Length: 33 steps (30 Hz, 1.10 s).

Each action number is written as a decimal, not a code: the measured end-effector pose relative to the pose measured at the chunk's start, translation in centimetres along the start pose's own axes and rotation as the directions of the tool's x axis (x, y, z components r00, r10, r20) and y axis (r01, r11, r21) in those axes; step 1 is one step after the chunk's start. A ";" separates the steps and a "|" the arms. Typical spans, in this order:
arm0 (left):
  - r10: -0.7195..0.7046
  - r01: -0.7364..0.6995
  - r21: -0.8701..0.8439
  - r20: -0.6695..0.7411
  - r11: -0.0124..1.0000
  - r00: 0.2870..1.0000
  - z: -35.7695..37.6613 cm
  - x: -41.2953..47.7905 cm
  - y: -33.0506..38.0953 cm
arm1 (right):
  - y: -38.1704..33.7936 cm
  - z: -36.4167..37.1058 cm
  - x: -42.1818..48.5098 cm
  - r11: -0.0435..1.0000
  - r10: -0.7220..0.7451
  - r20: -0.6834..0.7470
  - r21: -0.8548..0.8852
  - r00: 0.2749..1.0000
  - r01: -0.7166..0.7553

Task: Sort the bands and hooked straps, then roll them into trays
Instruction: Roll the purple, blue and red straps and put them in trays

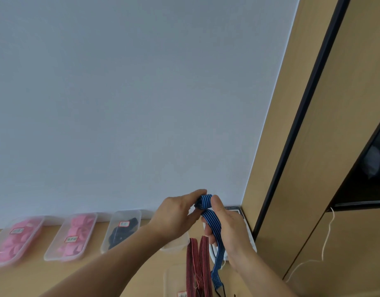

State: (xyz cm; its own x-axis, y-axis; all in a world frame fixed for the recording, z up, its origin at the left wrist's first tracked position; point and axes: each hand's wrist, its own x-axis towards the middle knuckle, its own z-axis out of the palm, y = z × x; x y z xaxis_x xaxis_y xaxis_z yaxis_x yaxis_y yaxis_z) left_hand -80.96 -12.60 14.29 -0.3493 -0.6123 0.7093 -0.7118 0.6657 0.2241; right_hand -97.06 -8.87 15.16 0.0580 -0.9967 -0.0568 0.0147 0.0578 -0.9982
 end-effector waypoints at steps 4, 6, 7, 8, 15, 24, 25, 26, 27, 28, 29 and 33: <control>0.255 -0.237 0.154 -0.108 0.959 0.961 0.7 -0.1 0.2 | -0.1 -0.3 -0.2 1.000 -0.002 -0.029 -0.015 1.000 0.001; 0.322 -0.296 0.181 -0.134 0.938 0.937 0.9 0.0 0.0 | 0.0 -0.4 -0.3 1.000 -0.016 -0.039 -0.004 0.999 0.016; 0.352 -0.325 0.195 -0.129 0.926 0.927 0.9 0.0 0.1 | 0.1 -0.4 -0.3 1.000 -0.024 -0.043 0.006 0.999 0.024; 0.381 -0.352 0.208 -0.121 0.913 0.917 0.9 0.0 0.0 | 0.2 -0.4 -0.4 0.999 -0.032 -0.047 0.018 0.998 0.032; -0.543 0.659 -0.263 0.398 0.704 0.739 -0.1 0.7 1.2 | 0.2 -1.1 -0.5 0.991 -0.121 -0.133 0.047 0.984 0.128; -0.267 0.748 -0.661 0.711 0.060 0.650 -2.8 2.4 3.8 | 1.1 -0.4 -0.1 0.955 -0.285 -0.084 -0.107 0.955 0.276; -0.284 0.735 -0.676 0.696 0.047 0.659 -2.8 2.3 3.9 | 1.1 -0.4 0.0 0.950 -0.294 -0.077 -0.133 0.953 0.282; -0.300 0.730 -0.683 0.690 0.034 0.659 -2.6 2.2 3.9 | 1.2 -0.4 0.1 0.945 -0.298 -0.072 -0.160 0.952 0.284; -0.313 0.729 -0.685 0.689 0.014 0.654 -2.4 2.1 3.8 | 1.2 -0.4 0.1 0.941 -0.299 -0.070 -0.186 0.952 0.282; -0.322 0.726 -0.688 0.689 -0.005 0.650 -2.4 1.9 3.8 | 1.3 -0.4 0.1 0.937 -0.299 -0.069 -0.207 0.952 0.280; -0.325 0.722 -0.691 0.687 -0.016 0.650 -2.3 1.8 3.7 | 1.4 -0.4 0.1 0.934 -0.301 -0.067 -0.222 0.951 0.280; -0.315 0.709 -0.704 0.684 -0.045 0.658 -2.3 1.5 3.0 | 1.5 -0.4 -0.1 0.936 -0.299 -0.058 -0.212 0.953 0.280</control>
State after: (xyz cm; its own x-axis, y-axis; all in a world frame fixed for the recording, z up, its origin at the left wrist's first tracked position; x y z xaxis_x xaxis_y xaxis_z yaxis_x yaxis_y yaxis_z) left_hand -82.21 -10.52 17.51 -0.4224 -0.9044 -0.0606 0.2133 -0.1642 0.9631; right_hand -97.46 -8.75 13.62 -0.0072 -0.9700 0.2428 -0.1818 -0.2375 -0.9542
